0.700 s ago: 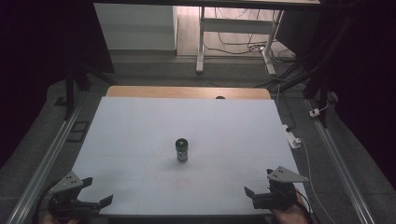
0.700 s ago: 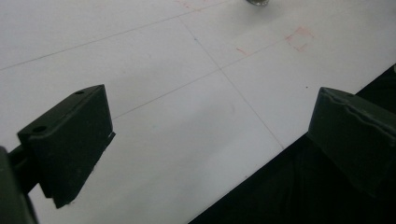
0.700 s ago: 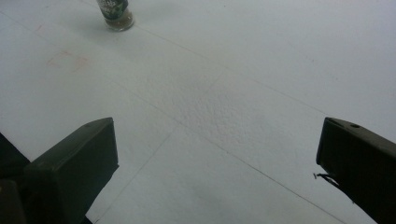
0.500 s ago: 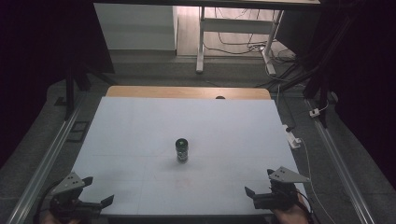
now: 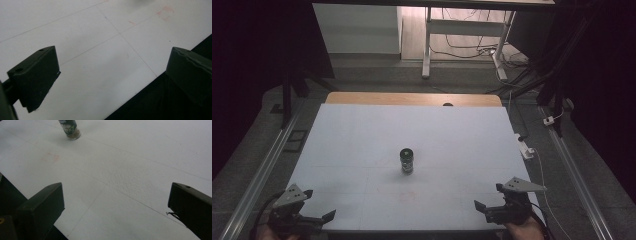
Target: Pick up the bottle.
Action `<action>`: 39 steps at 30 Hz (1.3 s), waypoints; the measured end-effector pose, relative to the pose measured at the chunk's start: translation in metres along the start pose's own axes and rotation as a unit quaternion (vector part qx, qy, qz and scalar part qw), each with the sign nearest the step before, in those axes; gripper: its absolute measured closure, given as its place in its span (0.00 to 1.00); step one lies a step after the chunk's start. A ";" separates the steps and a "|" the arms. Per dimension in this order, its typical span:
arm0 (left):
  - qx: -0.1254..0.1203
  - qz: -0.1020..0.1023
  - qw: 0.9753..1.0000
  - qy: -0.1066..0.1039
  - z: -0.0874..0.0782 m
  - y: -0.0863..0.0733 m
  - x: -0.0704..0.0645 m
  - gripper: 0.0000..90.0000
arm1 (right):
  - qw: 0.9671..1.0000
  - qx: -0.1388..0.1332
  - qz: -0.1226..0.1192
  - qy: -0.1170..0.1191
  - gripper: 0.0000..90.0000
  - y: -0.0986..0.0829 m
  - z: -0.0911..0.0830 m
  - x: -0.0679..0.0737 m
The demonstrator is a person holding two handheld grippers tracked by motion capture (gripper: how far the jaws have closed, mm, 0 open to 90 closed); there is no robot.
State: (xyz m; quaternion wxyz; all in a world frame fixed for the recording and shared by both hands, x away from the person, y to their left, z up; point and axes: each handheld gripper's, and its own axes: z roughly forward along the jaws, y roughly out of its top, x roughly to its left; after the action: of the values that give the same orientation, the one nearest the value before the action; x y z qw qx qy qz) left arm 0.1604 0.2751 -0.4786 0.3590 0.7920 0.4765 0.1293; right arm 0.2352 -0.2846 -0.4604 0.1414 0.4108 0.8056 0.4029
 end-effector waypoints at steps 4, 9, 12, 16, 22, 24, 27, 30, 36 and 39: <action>0.000 -0.003 1.000 -0.008 0.000 0.000 0.002 0.00 | 1.000 0.004 -0.004 -0.009 0.00 0.000 0.001 0.001; -0.001 -0.006 0.999 -0.035 0.000 0.001 0.005 0.00 | 1.000 0.005 -0.009 -0.013 0.00 0.000 0.001 0.002; -0.014 0.001 0.999 -0.041 -0.001 0.002 0.004 0.00 | 1.000 0.006 -0.010 -0.014 0.00 0.000 0.001 0.002; -0.016 0.011 0.999 -0.046 0.000 0.005 0.004 0.00 | 1.000 0.007 -0.012 -0.013 0.00 0.000 0.002 0.003; -0.032 0.036 0.996 -0.068 0.004 0.009 0.001 0.00 | 1.000 0.013 -0.018 -0.009 0.00 0.001 0.002 0.004; -0.036 0.043 0.995 -0.081 0.006 0.011 0.000 0.00 | 1.000 0.014 -0.018 -0.008 0.00 0.001 0.003 0.004; -0.045 0.055 0.994 -0.088 0.009 0.013 -0.002 0.00 | 1.000 0.016 -0.023 -0.006 0.00 0.001 0.003 0.005; -0.053 0.058 0.993 -0.091 0.011 0.017 -0.003 0.00 | 1.000 0.017 -0.022 -0.005 0.00 0.001 0.003 0.004; -0.044 0.062 0.992 -0.096 0.022 0.026 -0.004 0.00 | 0.999 0.022 -0.024 -0.005 0.00 0.001 0.004 0.005; -0.046 0.052 0.992 -0.101 0.026 0.029 -0.003 0.00 | 0.999 0.022 -0.026 -0.004 0.00 0.001 0.004 0.005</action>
State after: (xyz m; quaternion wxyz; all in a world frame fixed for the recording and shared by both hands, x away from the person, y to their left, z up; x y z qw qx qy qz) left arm 0.1929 0.2526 -0.4765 0.4339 0.8077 0.3892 0.0890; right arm 0.2352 -0.2782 -0.4619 0.1461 0.3947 0.8237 0.3800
